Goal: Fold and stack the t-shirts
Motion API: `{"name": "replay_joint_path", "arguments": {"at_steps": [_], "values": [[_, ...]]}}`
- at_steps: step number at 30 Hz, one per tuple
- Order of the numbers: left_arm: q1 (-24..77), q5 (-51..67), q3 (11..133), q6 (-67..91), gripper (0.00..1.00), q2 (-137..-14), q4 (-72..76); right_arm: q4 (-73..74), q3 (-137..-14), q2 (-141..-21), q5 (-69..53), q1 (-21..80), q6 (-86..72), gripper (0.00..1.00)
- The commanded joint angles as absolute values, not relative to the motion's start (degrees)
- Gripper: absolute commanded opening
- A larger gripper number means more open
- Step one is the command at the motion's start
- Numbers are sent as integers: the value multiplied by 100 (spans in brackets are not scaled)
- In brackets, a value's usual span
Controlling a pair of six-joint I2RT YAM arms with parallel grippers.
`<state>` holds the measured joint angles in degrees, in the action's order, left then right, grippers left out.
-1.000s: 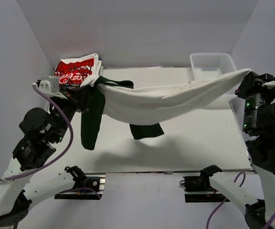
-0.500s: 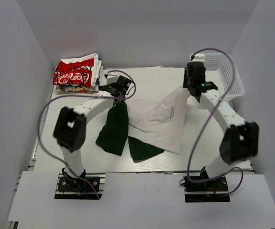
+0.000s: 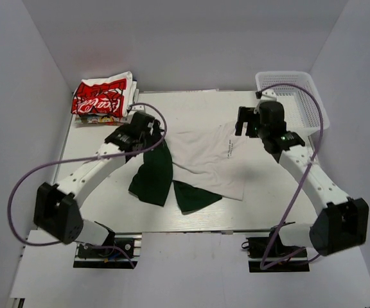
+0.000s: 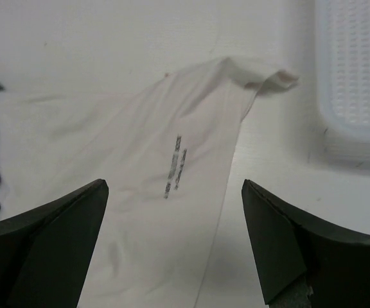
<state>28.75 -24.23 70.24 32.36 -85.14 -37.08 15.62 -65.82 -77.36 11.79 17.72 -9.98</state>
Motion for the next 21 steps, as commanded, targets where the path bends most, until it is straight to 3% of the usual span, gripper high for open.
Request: {"name": "replay_joint_path", "arguments": {"at_steps": [1,8,12,18,21], "values": [[3005,-1066,5910,3024,100,-7921,-3587,1354,-5576,-7218,449,1890,-1292,90],[3568,869,4300,3041,100,-6548,-3146,1055,-4123,-6347,62,1863,-1924,90],[4050,809,3824,3401,95,-6880,-3015,923,-3683,-5899,53,1854,-2065,90],[4490,222,4270,3463,88,-7988,-3023,1125,-3297,-5775,-211,1854,-2241,90],[4684,-228,4508,3463,77,-8366,-3374,1510,-3235,-5774,-185,1837,-2346,90]]}}
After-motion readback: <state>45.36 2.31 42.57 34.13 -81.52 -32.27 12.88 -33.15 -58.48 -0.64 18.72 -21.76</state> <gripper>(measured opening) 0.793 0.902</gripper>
